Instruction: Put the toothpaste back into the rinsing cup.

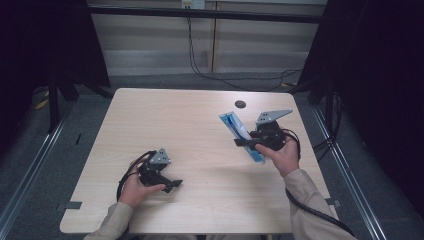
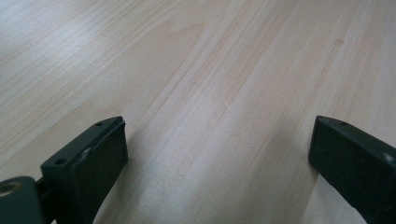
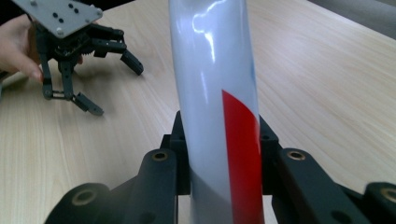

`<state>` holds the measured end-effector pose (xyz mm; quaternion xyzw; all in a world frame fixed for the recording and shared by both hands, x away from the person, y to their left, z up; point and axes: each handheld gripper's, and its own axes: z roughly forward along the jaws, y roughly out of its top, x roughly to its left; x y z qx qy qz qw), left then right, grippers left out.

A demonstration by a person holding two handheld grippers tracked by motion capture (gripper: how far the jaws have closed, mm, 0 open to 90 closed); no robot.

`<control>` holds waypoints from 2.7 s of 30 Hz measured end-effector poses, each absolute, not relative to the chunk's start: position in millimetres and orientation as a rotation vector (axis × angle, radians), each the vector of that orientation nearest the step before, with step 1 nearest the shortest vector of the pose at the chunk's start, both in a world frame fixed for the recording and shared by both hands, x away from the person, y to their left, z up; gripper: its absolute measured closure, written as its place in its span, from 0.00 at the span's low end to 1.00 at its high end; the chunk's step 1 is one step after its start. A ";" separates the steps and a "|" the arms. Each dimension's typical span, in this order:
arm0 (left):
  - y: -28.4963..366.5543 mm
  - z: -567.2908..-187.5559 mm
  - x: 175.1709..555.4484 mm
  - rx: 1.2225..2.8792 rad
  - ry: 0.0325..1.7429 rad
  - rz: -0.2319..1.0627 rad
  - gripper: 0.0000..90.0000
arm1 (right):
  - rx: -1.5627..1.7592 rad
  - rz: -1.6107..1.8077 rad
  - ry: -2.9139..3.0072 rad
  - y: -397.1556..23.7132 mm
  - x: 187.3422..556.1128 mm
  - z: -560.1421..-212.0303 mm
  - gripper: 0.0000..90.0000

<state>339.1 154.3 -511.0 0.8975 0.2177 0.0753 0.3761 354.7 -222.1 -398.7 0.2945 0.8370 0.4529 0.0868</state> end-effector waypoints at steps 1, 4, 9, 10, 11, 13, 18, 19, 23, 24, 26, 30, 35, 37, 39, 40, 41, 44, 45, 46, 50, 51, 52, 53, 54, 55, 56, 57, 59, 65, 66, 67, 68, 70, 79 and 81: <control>154.3 -511.0 339.1 2.296 0.557 0.193 0.04 | 0.880 1.354 2.487 -223.3 355.0 -398.1 0.77; 152.8 -511.7 338.9 2.305 0.544 0.181 0.00 | 0.895 1.359 2.466 -226.1 355.6 -396.3 0.77; 152.7 -511.8 338.8 2.304 0.545 0.182 0.00 | 0.906 1.374 2.445 -229.4 357.2 -393.3 0.77; 152.8 -511.8 338.9 2.304 0.545 0.182 0.00 | 0.912 1.377 2.444 -229.9 357.7 -392.7 0.77; 152.8 -511.8 338.9 2.304 0.545 0.182 0.00 | 0.917 1.381 2.436 -230.3 357.9 -392.0 0.77; 152.8 -511.8 338.8 2.304 0.545 0.182 0.00 | 0.923 1.389 2.424 -231.5 358.8 -390.2 0.77; 152.8 -511.8 338.7 2.303 0.546 0.182 0.00 | 0.928 1.400 2.403 -233.2 361.5 -385.6 0.77; 152.8 -511.9 338.7 2.303 0.545 0.182 0.00 | 0.929 1.401 2.401 -233.6 362.1 -384.7 0.77; 152.8 -511.9 338.7 2.302 0.546 0.183 0.00 | 0.943 1.409 2.386 -235.1 363.8 -381.3 0.77; 152.8 -511.9 338.7 2.303 0.546 0.183 0.00 | 0.949 1.410 2.376 -235.5 364.1 -380.5 0.77; 152.8 -511.9 338.7 2.303 0.545 0.183 0.00 | 0.945 1.424 2.373 -236.4 365.5 -379.0 0.77; 152.8 -511.9 338.6 2.303 0.546 0.183 0.00 | 0.959 1.416 2.365 -237.3 367.3 -376.1 0.77; 152.8 -511.9 338.6 2.302 0.547 0.183 0.00 | 0.963 1.442 2.350 -237.3 368.8 -372.3 0.77; 152.8 -511.9 338.6 2.303 0.547 0.183 0.00 | 0.957 1.455 2.343 -237.3 369.6 -370.2 0.77; 152.8 -511.9 338.6 2.303 0.547 0.183 0.00 | 0.957 1.455 2.335 -237.5 370.6 -367.8 0.77; 152.8 -511.9 338.6 2.302 0.547 0.183 0.00 | 0.960 1.452 2.337 -237.7 371.3 -366.7 0.77; 152.8 -511.9 338.6 2.303 0.547 0.183 0.00 | 0.962 1.452 2.331 -238.0 371.9 -365.8 0.77; 152.8 -511.9 338.6 2.302 0.547 0.183 0.00 | 0.979 1.474 2.304 -239.9 374.1 -363.8 0.77; 152.8 -511.9 338.6 2.303 0.547 0.183 0.00 | 0.979 1.478 2.294 -240.1 374.7 -363.1 0.77; 152.8 -511.9 338.6 2.303 0.547 0.183 0.00 | 0.977 1.479 2.291 -240.6 375.6 -362.3 0.77; 152.8 -511.9 338.6 2.303 0.546 0.183 0.00 | 0.981 1.477 2.280 -241.0 377.8 -359.7 0.77; 152.8 -511.9 338.6 2.303 0.547 0.183 0.00 | 0.986 1.483 2.274 -241.1 379.3 -357.8 0.77; 152.8 -511.9 338.6 2.303 0.547 0.183 0.00 | 0.983 1.482 2.270 -241.1 379.9 -356.7 0.77; 152.8 -511.9 338.6 2.303 0.547 0.182 0.00 | 0.986 1.479 2.268 -241.1 380.5 -355.6 0.77; 152.8 -511.9 338.6 2.303 0.547 0.182 0.00 | 0.986 1.483 2.262 -241.2 381.2 -354.8 0.77; 152.8 -511.9 338.6 2.303 0.547 0.182 0.00 | 0.986 1.483 2.262 -241.2 381.2 -354.8 0.77; 152.8 -511.9 338.6 2.303 0.547 0.183 0.00 | 0.984 1.484 2.256 -241.3 381.9 -353.9 0.77; 152.8 -511.9 338.6 2.303 0.547 0.183 0.00 | 0.993 1.483 2.246 -242.0 383.7 -352.6 0.77; 152.6 -512.0 338.4 2.299 0.550 0.182 0.00 | 0.992 1.476 2.246 -242.2 385.5 -351.8 0.77; 152.6 -512.0 338.5 2.298 0.549 0.183 0.00 | 1.018 1.491 2.207 -245.2 390.5 -351.2 0.77; 152.6 -512.0 338.5 2.298 0.549 0.183 0.00 | 1.020 1.482 2.197 -245.6 391.0 -350.9 0.77; 152.6 -512.1 338.5 2.298 0.550 0.183 0.00 | 1.018 1.477 2.191 -246.3 391.7 -350.7 0.77; 152.6 -512.1 338.5 2.298 0.550 0.183 0.00 | 1.033 1.482 2.185 -247.0 392.4 -350.5 0.77; 152.7 -512.0 338.7 2.299 0.547 0.186 0.00 | 1.044 1.479 2.169 -248.9 394.4 -350.3 0.77; 152.7 -512.0 338.7 2.299 0.547 0.186 0.00 | 1.074 1.485 2.134 -254.8 401.3 -350.2 0.77; 152.7 -512.0 338.7 2.299 0.547 0.186 0.00 | 1.081 1.491 2.119 -256.8 403.6 -349.4 0.77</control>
